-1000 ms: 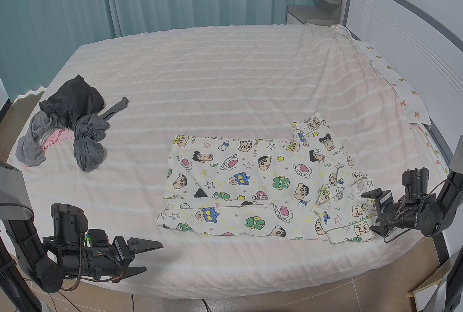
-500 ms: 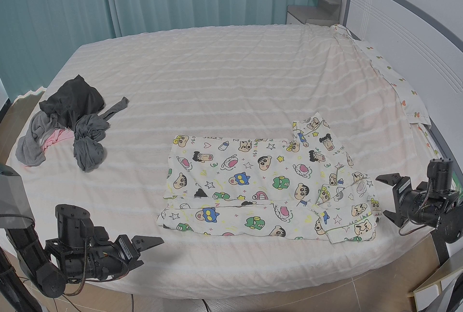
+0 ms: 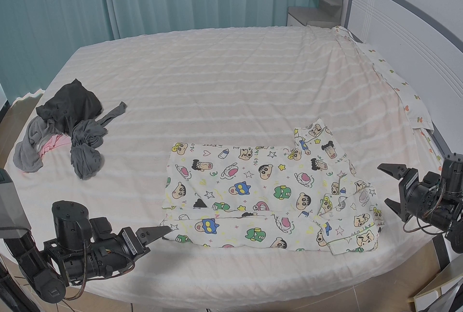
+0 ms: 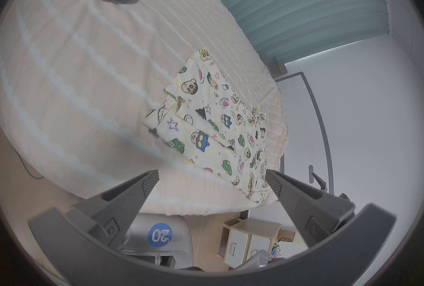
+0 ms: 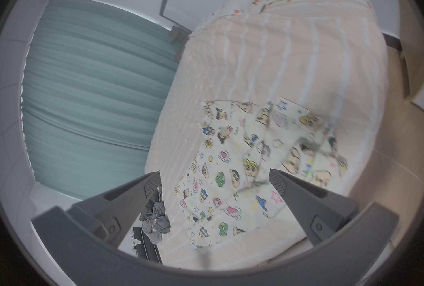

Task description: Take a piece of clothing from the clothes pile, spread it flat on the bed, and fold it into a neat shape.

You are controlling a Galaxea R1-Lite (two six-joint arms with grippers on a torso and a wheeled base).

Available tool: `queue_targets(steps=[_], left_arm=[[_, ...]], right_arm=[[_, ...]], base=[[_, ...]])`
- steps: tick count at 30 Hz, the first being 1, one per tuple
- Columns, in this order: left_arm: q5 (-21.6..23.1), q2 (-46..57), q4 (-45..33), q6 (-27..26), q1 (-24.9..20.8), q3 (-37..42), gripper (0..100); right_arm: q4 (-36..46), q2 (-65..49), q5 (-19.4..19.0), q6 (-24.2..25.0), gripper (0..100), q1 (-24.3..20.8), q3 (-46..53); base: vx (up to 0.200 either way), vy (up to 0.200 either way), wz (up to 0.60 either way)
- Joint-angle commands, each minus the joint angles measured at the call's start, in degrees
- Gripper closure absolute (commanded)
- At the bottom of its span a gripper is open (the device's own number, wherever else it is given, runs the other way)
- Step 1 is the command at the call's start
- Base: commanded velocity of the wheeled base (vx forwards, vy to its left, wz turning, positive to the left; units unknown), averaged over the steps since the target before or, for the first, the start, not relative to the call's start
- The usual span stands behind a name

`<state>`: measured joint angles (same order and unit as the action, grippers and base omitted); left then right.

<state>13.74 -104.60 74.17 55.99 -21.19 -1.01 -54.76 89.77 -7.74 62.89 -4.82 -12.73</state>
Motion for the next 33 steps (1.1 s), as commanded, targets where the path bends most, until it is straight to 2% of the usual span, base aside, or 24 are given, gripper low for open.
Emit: queue_targets(steps=[1, 5, 12, 17, 28, 33], left_arm=[[-0.29, 0.27, 0.1, -0.09, -0.79, 0.22, 0], [-3.54, 0.09, 0.1, -0.09, -2.02, -0.22, 0], [-7.85, -0.17, 0.1, 0.08, -3.42, -0.66, 0], [-8.82, -0.26, 0.1, -0.01, -3.95, -1.01, 0], [-10.4, -1.49, 0.1, -0.09, -5.62, -1.71, 0], [-12.16, -1.93, 0.1, -0.01, -5.62, -2.5, 0]], right_arm=[[-1.05, -0.56, -0.43, -1.28, 0, -0.37, -0.37], [-2.02, -0.74, -1.14, -2.95, 0, -1.25, -0.46], [-2.19, -0.65, -1.14, -4.88, 0, -1.25, -0.28], [-2.19, -1.09, -1.14, -5.15, 0, -1.34, -0.28], [-2.19, -0.47, -1.14, -5.15, 0, -1.16, -0.11], [-2.11, -0.39, -1.22, -5.15, 0, -1.25, 0.25]], base=[[0.2, 0.0, 0.0], [0.2, 0.0, 0.0], [0.0, 0.0, 0.0], [0.0, 0.0, 0.0], [0.0, -0.2, 0.0], [0.0, 0.0, 0.0]])
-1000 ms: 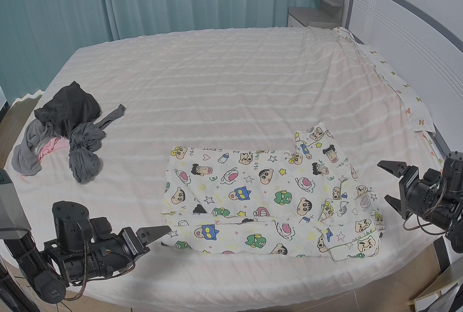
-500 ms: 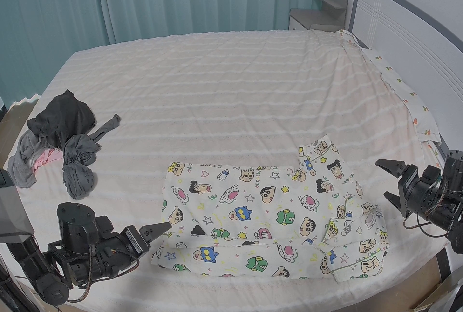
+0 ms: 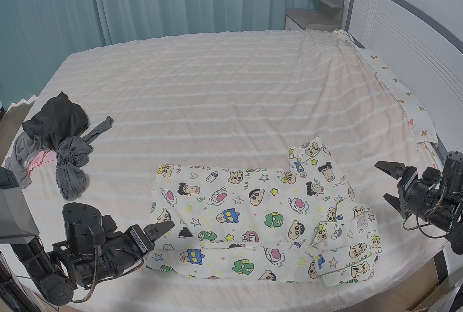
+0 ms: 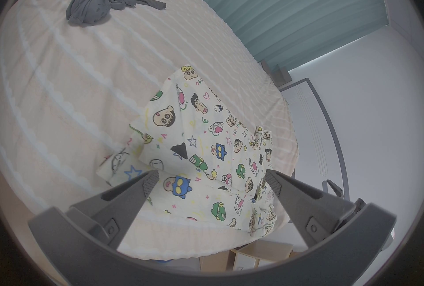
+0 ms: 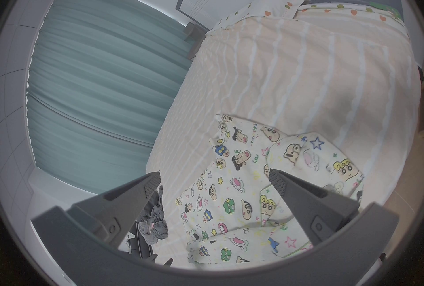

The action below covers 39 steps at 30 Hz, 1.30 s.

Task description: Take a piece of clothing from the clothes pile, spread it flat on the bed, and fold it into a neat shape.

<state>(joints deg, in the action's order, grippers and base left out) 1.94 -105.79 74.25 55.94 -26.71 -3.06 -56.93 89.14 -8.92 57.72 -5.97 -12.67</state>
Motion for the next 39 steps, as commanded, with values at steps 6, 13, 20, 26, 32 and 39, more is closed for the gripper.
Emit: queue_targets(steps=[6, 13, 20, 26, 32, 39], left_arm=[[-2.29, -1.96, 0.01, 0.13, -0.01, -1.42, 0], [-2.38, -2.05, 0.01, 0.04, -0.1, -1.6, 0], [-2.47, -1.79, 0.1, -4.61, 1.75, -2.74, 0], [-2.29, -4.69, -0.6, -20.08, 8.78, -8.72, 0], [-1.41, -12.69, -11.94, -42.85, 19.24, -23.66, 0], [6.94, -15.06, -31.98, -44.69, 20.12, -40.18, 0]], right_arm=[[0.06, 0.95, -0.04, 0.02, 0, -0.18, 0.36], [0.06, 0.95, -0.04, -0.33, 0, -0.18, 0.45], [0.06, 0.95, -0.04, -0.33, 0, -0.27, 0.54], [0.06, 0.95, -0.39, -1.3, 0, -0.97, 1.24], [-0.02, 0.6, -0.31, -2.44, 0, -2.82, 2.03], [0.06, 1.04, -0.31, -2.79, 0, -2.99, 2.56]], base=[[0.0, 0.0, 0.0], [0.143, 0.0, 0.0], [0.029, 0.0, 0.0], [0.0, 0.0, 0.0], [0.0, 0.0, 0.0], [0.0, 0.0, 0.0]])
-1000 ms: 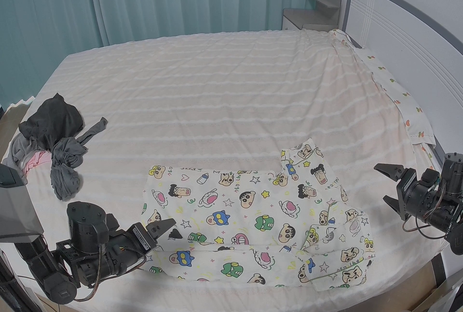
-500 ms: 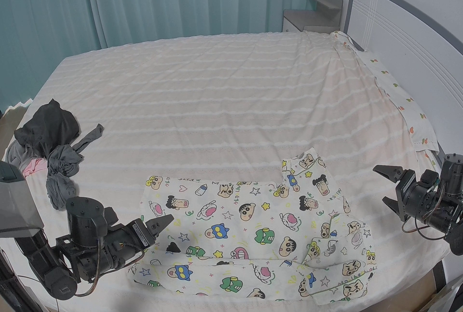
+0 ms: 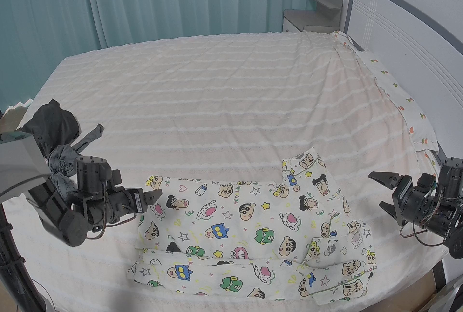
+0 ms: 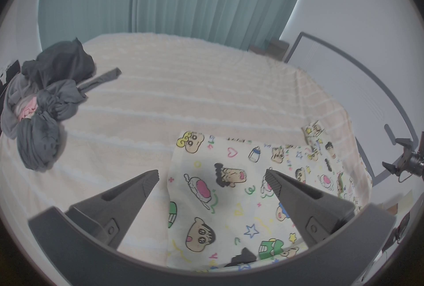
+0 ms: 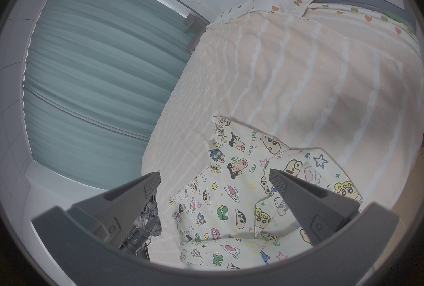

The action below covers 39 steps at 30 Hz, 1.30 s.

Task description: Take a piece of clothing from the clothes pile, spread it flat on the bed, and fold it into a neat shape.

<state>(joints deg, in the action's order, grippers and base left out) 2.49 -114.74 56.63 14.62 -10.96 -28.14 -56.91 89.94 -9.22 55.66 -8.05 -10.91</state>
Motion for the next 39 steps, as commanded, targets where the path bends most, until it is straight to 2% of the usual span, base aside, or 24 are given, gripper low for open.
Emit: queue_targets(steps=[1, 4, 9, 13, 33, 38, 39], left_arm=[[7.09, -6.38, -15.84, -3.81, 4.37, -16.51, 0], [7.44, -10.24, -21.56, -5.21, 4.28, -24.77, 0], [7.44, -14.29, -26.22, -6.62, 4.19, -31.37, 0], [7.44, -16.66, -26.39, -8.64, 4.1, -32.07, 0], [7.62, -20.79, -26.04, -8.9, 4.1, -36.02, 0], [7.44, -23.07, -26.13, -9.61, 4.1, -37.87, 0], [7.44, -23.07, -26.13, -9.61, 4.1, -37.87, 100]], right_arm=[[-0.05, 0.23, -0.01, -0.73, 0, -0.92, 0.8], [-0.05, 0.15, -0.01, -0.73, 0, -1.01, 1.07], [-0.05, 0.15, -0.1, -0.73, 0, -1.09, 1.07], [0.04, 0.15, -0.1, -0.82, 0, -1.09, 1.07], [-0.05, 0.94, -0.1, -1.87, 0, -1.89, 1.42], [0.3, 6.12, -1.59, -10.75, 0, 1.19, -1.75], [0.3, 6.12, -1.59, -10.75, 0, 1.19, -1.75]], base=[[0.0, 0.0, 0.0], [0.0, 0.0, 0.0], [0.0, 0.0, 0.0], [0.0, 0.0, 0.0], [0.0, 0.0, 0.0], [0.0, 0.0, 0.0], [0.0, 0.0, 0.0]])
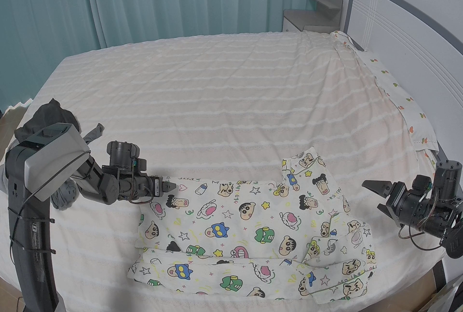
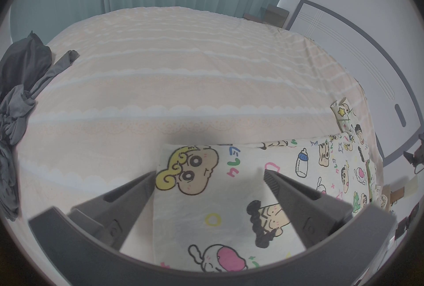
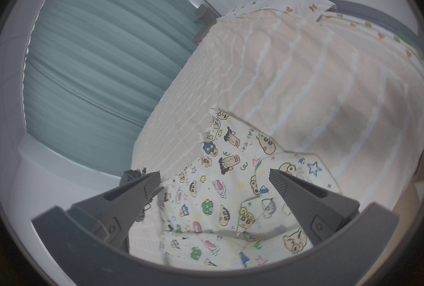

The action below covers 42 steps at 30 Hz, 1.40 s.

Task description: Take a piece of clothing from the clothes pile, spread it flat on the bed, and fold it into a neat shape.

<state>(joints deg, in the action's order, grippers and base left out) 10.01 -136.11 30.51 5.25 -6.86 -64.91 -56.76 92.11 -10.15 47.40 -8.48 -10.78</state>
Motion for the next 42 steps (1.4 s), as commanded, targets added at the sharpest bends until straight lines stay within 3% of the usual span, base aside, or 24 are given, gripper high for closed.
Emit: queue_targets(steps=[1, 8, 11, 19, 31, 42], left_arm=[[0.1, -2.41, -0.28, -0.16, 0.01, -2.06, 100], [0.27, -3.55, -0.02, 0.28, 0.01, -2.41, 100], [-0.25, -3.37, 0.16, 0.37, 0.1, -1.79, 100], [-0.78, -0.12, -0.02, 2.22, 1.24, -1.35, 100], [-2.19, 0.76, -0.02, 2.22, 0.71, -1.44, 100], [-2.19, 0.84, -0.02, 2.22, 0.27, -1.18, 100]], right_arm=[[0.25, 9.31, -0.83, -7.85, 0, 2.68, -5.04], [2.44, 21.0, -0.83, -12.33, 0, 3.04, -15.85], [7.72, 27.33, -0.83, -18.22, 0, 3.39, -23.76], [18.97, 36.47, -1.01, -26.13, 0, 2.68, -42.49], [25.29, 42.62, -5.58, -28.06, 0, 1.1, -54.97], [34.08, 46.4, -5.58, -28.15, 0, -0.74, -64.99]], base=[[0.0, 0.0, 0.0], [0.0, 0.0, 0.0], [0.0, 0.0, 0.0], [0.0, 0.0, 0.0], [0.0, 0.0, 0.0], [0.0, 0.0, 0.0]])
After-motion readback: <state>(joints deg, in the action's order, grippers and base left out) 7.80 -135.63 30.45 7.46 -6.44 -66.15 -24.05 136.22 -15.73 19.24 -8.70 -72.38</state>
